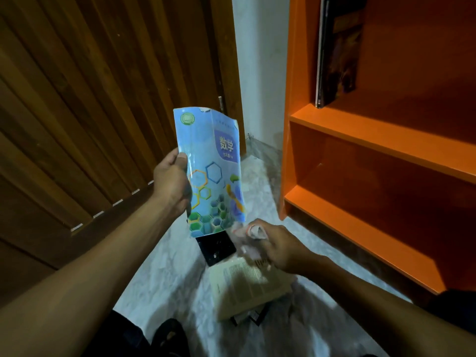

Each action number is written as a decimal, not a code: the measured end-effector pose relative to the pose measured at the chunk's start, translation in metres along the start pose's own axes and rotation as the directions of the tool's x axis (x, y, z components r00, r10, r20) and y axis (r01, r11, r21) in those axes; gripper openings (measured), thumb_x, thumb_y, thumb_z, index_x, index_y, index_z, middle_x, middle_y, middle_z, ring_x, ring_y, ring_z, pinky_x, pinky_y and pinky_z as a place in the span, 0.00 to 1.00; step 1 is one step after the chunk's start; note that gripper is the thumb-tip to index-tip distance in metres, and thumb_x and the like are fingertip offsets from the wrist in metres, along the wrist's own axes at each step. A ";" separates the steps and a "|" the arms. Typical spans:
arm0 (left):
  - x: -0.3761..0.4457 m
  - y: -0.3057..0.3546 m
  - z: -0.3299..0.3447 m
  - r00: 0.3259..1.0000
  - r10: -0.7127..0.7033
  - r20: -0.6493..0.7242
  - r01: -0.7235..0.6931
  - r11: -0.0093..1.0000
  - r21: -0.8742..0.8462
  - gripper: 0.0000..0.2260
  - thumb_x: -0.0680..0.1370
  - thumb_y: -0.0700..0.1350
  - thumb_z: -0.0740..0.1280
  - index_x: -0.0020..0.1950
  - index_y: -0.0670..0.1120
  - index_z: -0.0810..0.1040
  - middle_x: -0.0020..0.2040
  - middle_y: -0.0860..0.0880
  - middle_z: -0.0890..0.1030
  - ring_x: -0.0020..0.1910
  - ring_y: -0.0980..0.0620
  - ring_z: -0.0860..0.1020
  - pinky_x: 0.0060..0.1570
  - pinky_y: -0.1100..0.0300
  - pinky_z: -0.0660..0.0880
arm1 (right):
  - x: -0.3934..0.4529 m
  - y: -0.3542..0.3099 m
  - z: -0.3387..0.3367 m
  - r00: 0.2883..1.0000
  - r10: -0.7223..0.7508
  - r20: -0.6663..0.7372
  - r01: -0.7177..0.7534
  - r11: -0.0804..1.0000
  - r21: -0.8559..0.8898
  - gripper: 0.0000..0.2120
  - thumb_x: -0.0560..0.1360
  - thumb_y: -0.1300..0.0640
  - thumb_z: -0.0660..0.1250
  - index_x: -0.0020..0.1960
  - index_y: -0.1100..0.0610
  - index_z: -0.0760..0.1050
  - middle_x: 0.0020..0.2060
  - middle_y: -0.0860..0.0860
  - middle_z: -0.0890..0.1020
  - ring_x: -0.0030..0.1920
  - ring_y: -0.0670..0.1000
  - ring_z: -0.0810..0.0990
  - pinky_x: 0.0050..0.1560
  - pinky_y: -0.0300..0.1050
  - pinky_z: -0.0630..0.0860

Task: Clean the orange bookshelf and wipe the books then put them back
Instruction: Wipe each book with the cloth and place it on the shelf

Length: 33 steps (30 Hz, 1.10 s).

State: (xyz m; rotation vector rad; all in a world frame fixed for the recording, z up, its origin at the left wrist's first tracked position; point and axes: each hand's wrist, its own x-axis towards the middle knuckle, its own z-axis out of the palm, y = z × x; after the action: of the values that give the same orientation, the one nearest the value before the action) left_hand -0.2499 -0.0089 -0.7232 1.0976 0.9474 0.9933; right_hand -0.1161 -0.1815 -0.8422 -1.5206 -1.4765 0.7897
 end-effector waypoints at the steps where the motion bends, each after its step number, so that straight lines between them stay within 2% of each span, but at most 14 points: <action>1: 0.001 0.004 -0.002 1.000 -0.003 0.015 0.003 1.000 -0.015 0.13 0.85 0.44 0.58 0.63 0.45 0.78 0.56 0.42 0.85 0.54 0.37 0.83 0.53 0.35 0.78 | 0.002 0.009 -0.005 0.988 0.143 -0.057 -0.144 0.990 -0.014 0.07 0.81 0.51 0.61 0.55 0.46 0.77 0.50 0.51 0.84 0.47 0.47 0.82 0.48 0.43 0.80; 3: 0.003 0.011 -0.007 0.999 -0.009 0.044 0.011 1.000 -0.023 0.12 0.85 0.45 0.57 0.62 0.45 0.79 0.55 0.43 0.85 0.52 0.40 0.84 0.49 0.40 0.81 | 0.004 0.028 -0.012 0.880 0.433 -0.195 -0.395 0.895 0.206 0.10 0.83 0.53 0.58 0.59 0.54 0.76 0.50 0.54 0.83 0.45 0.47 0.81 0.42 0.40 0.78; 5: 0.004 0.014 -0.011 0.996 -0.038 0.077 0.039 0.999 -0.014 0.12 0.85 0.44 0.57 0.57 0.45 0.80 0.51 0.45 0.86 0.44 0.46 0.86 0.38 0.50 0.82 | 0.006 0.038 -0.019 0.743 0.648 -0.167 -0.434 0.657 0.616 0.15 0.84 0.52 0.57 0.66 0.58 0.73 0.54 0.57 0.83 0.50 0.54 0.83 0.49 0.47 0.81; 6: 0.003 0.015 -0.012 0.993 -0.061 0.099 0.063 0.998 -0.014 0.13 0.85 0.44 0.56 0.55 0.44 0.80 0.49 0.45 0.86 0.40 0.48 0.86 0.35 0.54 0.81 | 0.007 0.038 -0.021 0.725 0.682 -0.093 -0.391 0.520 0.759 0.18 0.84 0.50 0.57 0.68 0.58 0.71 0.57 0.59 0.83 0.54 0.58 0.83 0.55 0.55 0.80; 9: -0.003 0.010 -0.007 0.991 -0.084 0.102 0.081 0.996 0.029 0.15 0.85 0.43 0.56 0.64 0.33 0.72 0.39 0.43 0.85 0.29 0.52 0.82 0.28 0.61 0.77 | 0.011 0.024 -0.024 0.792 0.594 0.144 -0.295 0.165 0.941 0.25 0.82 0.43 0.55 0.70 0.58 0.73 0.62 0.61 0.80 0.62 0.63 0.79 0.67 0.67 0.70; 11: -0.006 0.004 -0.002 0.991 -0.079 0.107 0.069 0.993 0.092 0.16 0.85 0.42 0.56 0.67 0.33 0.70 0.43 0.41 0.85 0.28 0.53 0.82 0.28 0.60 0.77 | 0.011 -0.002 -0.029 0.865 0.455 0.210 -0.287 0.104 0.952 0.28 0.81 0.39 0.53 0.68 0.56 0.75 0.64 0.60 0.79 0.65 0.63 0.77 0.67 0.70 0.68; 14: -0.005 -0.006 0.000 0.994 -0.088 0.069 0.071 0.974 0.214 0.12 0.86 0.43 0.57 0.65 0.43 0.75 0.58 0.44 0.82 0.34 0.53 0.82 0.35 0.48 0.78 | 0.012 -0.023 -0.034 0.901 0.430 0.061 -0.211 0.311 0.927 0.19 0.80 0.54 0.63 0.68 0.59 0.75 0.61 0.61 0.81 0.59 0.62 0.82 0.54 0.63 0.80; 16: -0.001 -0.012 -0.002 0.994 -0.098 0.042 0.080 0.948 0.309 0.12 0.85 0.41 0.58 0.67 0.46 0.74 0.62 0.45 0.80 0.44 0.50 0.80 0.45 0.50 0.76 | 0.012 -0.023 -0.034 0.888 0.457 -0.043 -0.169 0.412 0.895 0.18 0.78 0.62 0.66 0.67 0.62 0.75 0.58 0.61 0.83 0.55 0.62 0.84 0.48 0.56 0.83; 19: -0.001 -0.020 0.000 0.995 0.045 0.084 -0.086 0.810 0.580 0.20 0.83 0.41 0.61 0.75 0.49 0.67 0.70 0.47 0.74 0.62 0.47 0.76 0.59 0.51 0.74 | 0.014 -0.027 -0.032 0.898 0.411 -0.156 -0.123 0.574 0.809 0.16 0.79 0.65 0.66 0.66 0.62 0.76 0.58 0.60 0.83 0.55 0.60 0.84 0.51 0.56 0.83; 21: -0.009 -0.022 0.009 0.982 0.079 0.170 -0.167 0.784 0.599 0.25 0.82 0.48 0.65 0.78 0.51 0.63 0.76 0.49 0.67 0.72 0.47 0.68 0.68 0.50 0.69 | 0.015 -0.032 -0.026 0.896 0.352 -0.272 -0.082 0.731 0.677 0.14 0.79 0.65 0.66 0.64 0.61 0.77 0.56 0.59 0.84 0.55 0.59 0.84 0.56 0.58 0.81; 25: -0.037 -0.028 0.038 0.921 -0.232 0.311 0.118 0.931 0.347 0.28 0.79 0.57 0.67 0.77 0.60 0.60 0.65 0.56 0.74 0.64 0.47 0.73 0.59 0.39 0.75 | 0.008 -0.036 -0.005 0.893 0.176 -0.413 -0.133 0.983 0.130 0.11 0.78 0.58 0.68 0.59 0.47 0.75 0.46 0.50 0.84 0.48 0.51 0.84 0.48 0.54 0.82; 28: -0.041 -0.043 0.044 0.969 0.002 0.246 -0.091 0.932 0.351 0.23 0.79 0.43 0.69 0.72 0.50 0.67 0.61 0.44 0.78 0.59 0.44 0.77 0.60 0.42 0.77 | -0.005 -0.037 0.008 0.936 -0.052 -0.349 -0.008 0.986 -0.168 0.20 0.78 0.60 0.64 0.67 0.46 0.72 0.54 0.45 0.83 0.54 0.43 0.82 0.54 0.44 0.80; 31: -0.038 -0.050 0.038 0.988 0.068 0.140 -0.107 0.949 0.295 0.21 0.77 0.31 0.64 0.67 0.46 0.71 0.56 0.42 0.79 0.56 0.42 0.78 0.59 0.41 0.78 | -0.007 -0.036 0.009 0.957 -0.119 -0.264 0.060 0.973 -0.222 0.24 0.79 0.59 0.64 0.74 0.50 0.68 0.68 0.45 0.76 0.67 0.42 0.74 0.68 0.38 0.71; 33: -0.037 -0.047 0.034 0.987 0.071 0.145 -0.104 0.968 0.230 0.19 0.78 0.30 0.63 0.64 0.48 0.72 0.55 0.46 0.80 0.54 0.45 0.79 0.55 0.47 0.79 | -0.005 -0.041 0.004 0.964 -0.122 -0.237 0.078 0.979 -0.186 0.18 0.80 0.55 0.64 0.70 0.51 0.73 0.64 0.47 0.79 0.62 0.42 0.77 0.63 0.36 0.73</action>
State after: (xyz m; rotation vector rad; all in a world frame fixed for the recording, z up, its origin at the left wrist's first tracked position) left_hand -0.2211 -0.0605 -0.7584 1.4001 0.9287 0.8790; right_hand -0.1387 -0.1880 -0.8080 -1.5962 -1.4511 0.4007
